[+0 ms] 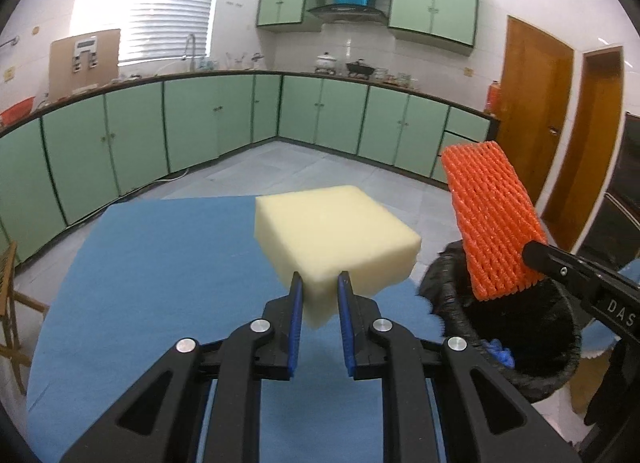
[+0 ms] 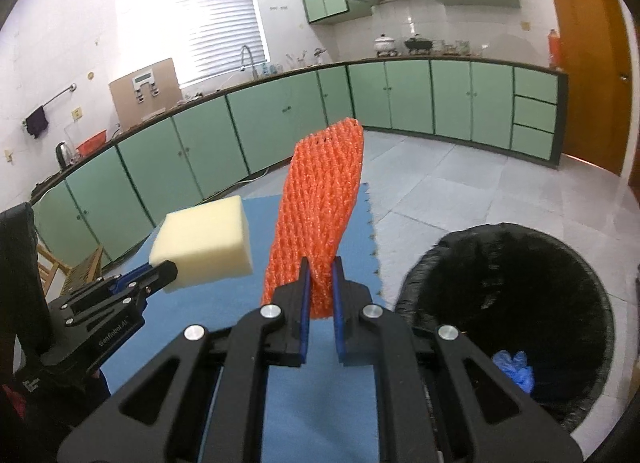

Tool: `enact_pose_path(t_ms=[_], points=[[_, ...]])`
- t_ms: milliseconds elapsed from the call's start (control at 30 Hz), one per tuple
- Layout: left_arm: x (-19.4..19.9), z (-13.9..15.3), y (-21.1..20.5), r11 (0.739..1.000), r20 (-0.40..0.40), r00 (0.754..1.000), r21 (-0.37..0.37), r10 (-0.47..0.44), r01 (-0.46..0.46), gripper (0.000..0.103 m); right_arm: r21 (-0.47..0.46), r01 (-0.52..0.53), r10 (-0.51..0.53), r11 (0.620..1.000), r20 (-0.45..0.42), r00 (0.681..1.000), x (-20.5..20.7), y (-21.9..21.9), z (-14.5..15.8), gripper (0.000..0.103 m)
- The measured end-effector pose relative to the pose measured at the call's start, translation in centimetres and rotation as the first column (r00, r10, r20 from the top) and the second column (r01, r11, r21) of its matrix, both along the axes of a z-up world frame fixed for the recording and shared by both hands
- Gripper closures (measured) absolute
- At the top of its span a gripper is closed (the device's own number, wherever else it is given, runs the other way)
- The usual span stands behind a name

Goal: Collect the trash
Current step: 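Carry the sponge and scrubber over the bin and open both tools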

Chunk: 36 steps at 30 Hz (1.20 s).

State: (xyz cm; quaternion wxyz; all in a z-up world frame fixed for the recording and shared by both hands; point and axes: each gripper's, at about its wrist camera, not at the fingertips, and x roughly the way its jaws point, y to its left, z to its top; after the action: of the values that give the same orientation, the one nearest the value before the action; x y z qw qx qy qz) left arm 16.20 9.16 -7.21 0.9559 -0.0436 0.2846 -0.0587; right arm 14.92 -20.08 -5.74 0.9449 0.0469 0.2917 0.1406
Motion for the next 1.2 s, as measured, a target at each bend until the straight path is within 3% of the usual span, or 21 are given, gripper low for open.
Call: enact_pose_path(t_ms=[633, 933, 1200], points=[[1.6, 1.0, -13.0, 0.971, 0.036, 0.971, -0.020, -0.238, 0.239, 0.086, -0.024, 0.257, -0.256, 0.966, 0.019, 0.966, -2.8, -13.0, -0.7, 0.095], [3.3, -0.2, -18.3, 0.949, 0.018, 0.949, -0.002, -0.315, 0.315, 0.086, -0.055, 0.333, -0.334, 0.941, -0.016, 0.942, -2.1, -16.8, -3.3, 0.095], [5.5, -2.7, -22.1, 0.938, -0.047, 0.937, 0.013, -0.346, 0.347, 0.086, -0.070, 0.368, -0.373, 0.927, -0.084, 0.924, -0.5, -19.6, -6.9, 0.095]])
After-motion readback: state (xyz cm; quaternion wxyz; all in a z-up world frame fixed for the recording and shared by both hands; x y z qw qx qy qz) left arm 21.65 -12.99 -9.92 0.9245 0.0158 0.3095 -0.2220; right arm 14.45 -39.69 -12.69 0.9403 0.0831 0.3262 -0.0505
